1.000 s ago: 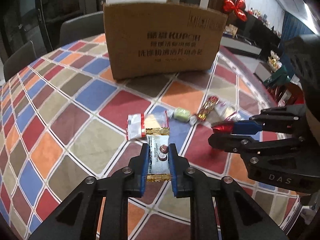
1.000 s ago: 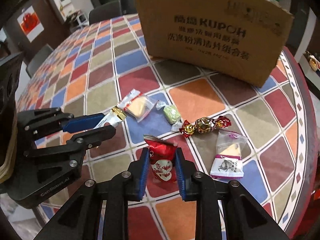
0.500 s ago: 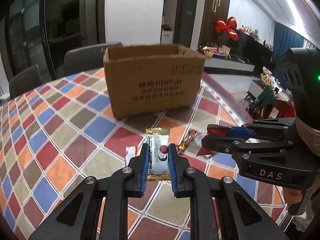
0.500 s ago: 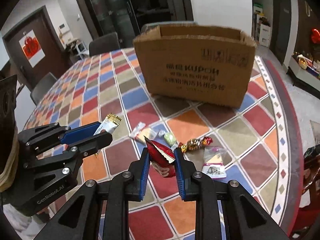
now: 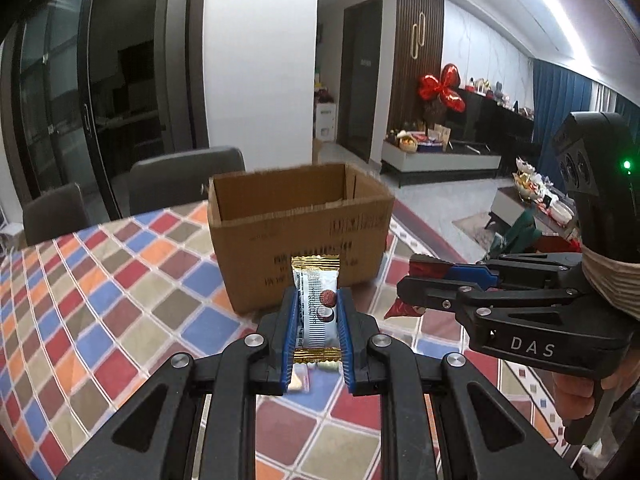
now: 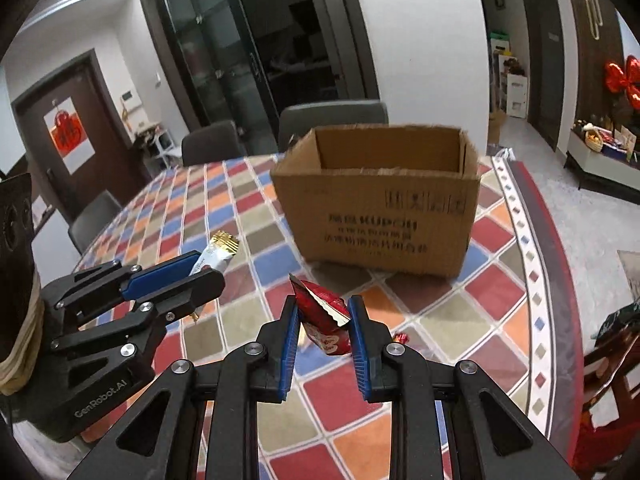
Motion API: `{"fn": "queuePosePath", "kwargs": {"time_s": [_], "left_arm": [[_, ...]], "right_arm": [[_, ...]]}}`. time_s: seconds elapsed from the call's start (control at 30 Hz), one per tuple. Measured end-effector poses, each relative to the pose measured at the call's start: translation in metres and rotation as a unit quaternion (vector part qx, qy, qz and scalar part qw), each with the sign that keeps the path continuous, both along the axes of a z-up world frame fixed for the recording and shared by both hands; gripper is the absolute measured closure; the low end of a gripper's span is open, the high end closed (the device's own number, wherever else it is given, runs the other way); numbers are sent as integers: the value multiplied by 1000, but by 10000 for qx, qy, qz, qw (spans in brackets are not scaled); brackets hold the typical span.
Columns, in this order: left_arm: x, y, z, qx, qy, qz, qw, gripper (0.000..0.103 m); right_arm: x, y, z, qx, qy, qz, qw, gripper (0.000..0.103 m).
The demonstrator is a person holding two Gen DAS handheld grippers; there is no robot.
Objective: Organize snacks
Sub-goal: 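Carry the red packet and white bar into the box and open both grippers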
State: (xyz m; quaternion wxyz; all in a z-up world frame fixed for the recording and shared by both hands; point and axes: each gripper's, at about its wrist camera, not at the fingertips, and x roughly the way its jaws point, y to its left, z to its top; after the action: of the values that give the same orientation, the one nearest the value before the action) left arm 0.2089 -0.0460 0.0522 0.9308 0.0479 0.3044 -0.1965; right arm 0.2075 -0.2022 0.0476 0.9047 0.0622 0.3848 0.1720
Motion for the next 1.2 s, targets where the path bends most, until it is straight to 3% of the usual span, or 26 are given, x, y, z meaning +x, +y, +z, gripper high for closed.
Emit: {"fn": "queuePosePath", "kwargs": {"time_s": [0.6, 0.87, 1.13, 1.2], "left_arm": [[67, -10, 48, 11, -535, 80, 9985, 83], [108, -14, 55, 8, -627, 49, 9980, 83], [156, -21, 51, -51, -404, 219, 9989, 82], [167, -23, 50, -55, -299, 317, 9990, 68]], "right_arm": [[60, -22, 57, -19, -694, -458, 9965, 78], [99, -27, 65, -89, -783, -504, 9956, 78], [137, -36, 54, 83, -615, -535, 9966, 77], [144, -38, 52, 131, -578, -590, 9965, 71]]}}
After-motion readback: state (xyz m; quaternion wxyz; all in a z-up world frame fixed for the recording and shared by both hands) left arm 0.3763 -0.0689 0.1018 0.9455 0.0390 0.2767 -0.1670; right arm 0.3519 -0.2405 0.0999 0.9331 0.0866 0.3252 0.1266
